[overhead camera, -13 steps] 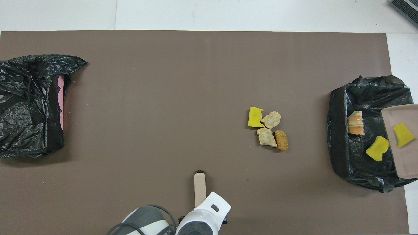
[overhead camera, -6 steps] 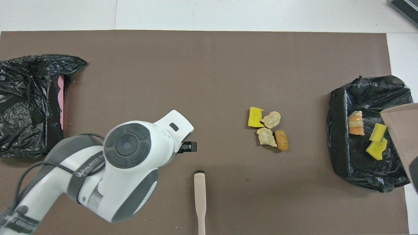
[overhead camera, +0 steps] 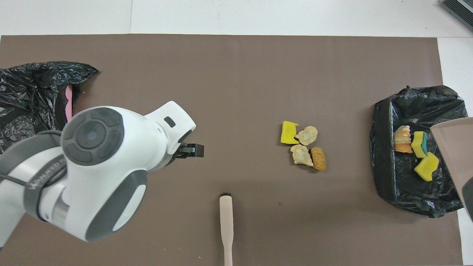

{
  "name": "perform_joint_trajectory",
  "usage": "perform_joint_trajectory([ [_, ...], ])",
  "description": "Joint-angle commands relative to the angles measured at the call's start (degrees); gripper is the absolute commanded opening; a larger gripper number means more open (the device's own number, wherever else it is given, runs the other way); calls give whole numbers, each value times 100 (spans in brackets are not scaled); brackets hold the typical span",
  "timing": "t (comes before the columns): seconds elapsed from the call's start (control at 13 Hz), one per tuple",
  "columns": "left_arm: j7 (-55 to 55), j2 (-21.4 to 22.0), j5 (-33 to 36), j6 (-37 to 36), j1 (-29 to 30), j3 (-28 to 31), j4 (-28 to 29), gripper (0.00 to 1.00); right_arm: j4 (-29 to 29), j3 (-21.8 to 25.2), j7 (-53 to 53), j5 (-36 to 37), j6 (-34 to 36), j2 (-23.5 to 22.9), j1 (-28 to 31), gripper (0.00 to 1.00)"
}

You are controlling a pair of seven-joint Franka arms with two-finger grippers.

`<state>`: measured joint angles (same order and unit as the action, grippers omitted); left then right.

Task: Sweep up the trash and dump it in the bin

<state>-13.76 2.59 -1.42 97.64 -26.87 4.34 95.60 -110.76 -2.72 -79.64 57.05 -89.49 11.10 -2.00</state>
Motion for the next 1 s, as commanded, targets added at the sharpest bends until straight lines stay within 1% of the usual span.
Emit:
perform_joint_trajectory([
  [0.0, 775, -49, 115, -797, 654, -21, -761, 100, 265, -378, 1051, -577, 519, -20, -64, 0],
  [0.15, 1224, -49, 98, -1087, 1129, -21, -920, 100, 274, -396, 2236, -1587, 608, -29, -64, 0],
  [0.31, 1384, -49, 80, -1194, 1490, -29, -1008, 100, 274, -475, 3536, -2562, 590, -21, -81, 0],
  [0.38, 1411, -49, 63, -1203, 1648, -38, -1044, 100, 283, -484, 4109, -2924, 599, -21, -168, 0],
  [0.46, 1498, -49, 63, -1264, 1771, -38, -1044, 100, 301, -501, 4636, -3215, 599, -21, -352, 0],
  [0.54, 1620, -49, 63, -1273, 1842, -38, -1044, 100, 327, -502, 5320, -3575, 582, -21, -415, 0],
  [0.62, 1648, -49, 71, -1291, 1869, -38, -1044, 100, 379, -502, 6041, -4092, 529, -38, -476, 0],
  [0.69, 1648, -49, 54, -1300, 1869, -30, -1044, 100, 545, -510, 6744, -4488, 529, -186, -547, 0],
  [0.85, 1657, -14, 89, -1283, 1861, -29, -1044, 100, 853, -554, 7844, -4938, 511, -537, -958, 0],
  [0.92, 1657, 117, 45, -1282, 1852, -73, -1018, 100, 1098, -554, 8502, -5149, 503, -826, -1178, 0],
])
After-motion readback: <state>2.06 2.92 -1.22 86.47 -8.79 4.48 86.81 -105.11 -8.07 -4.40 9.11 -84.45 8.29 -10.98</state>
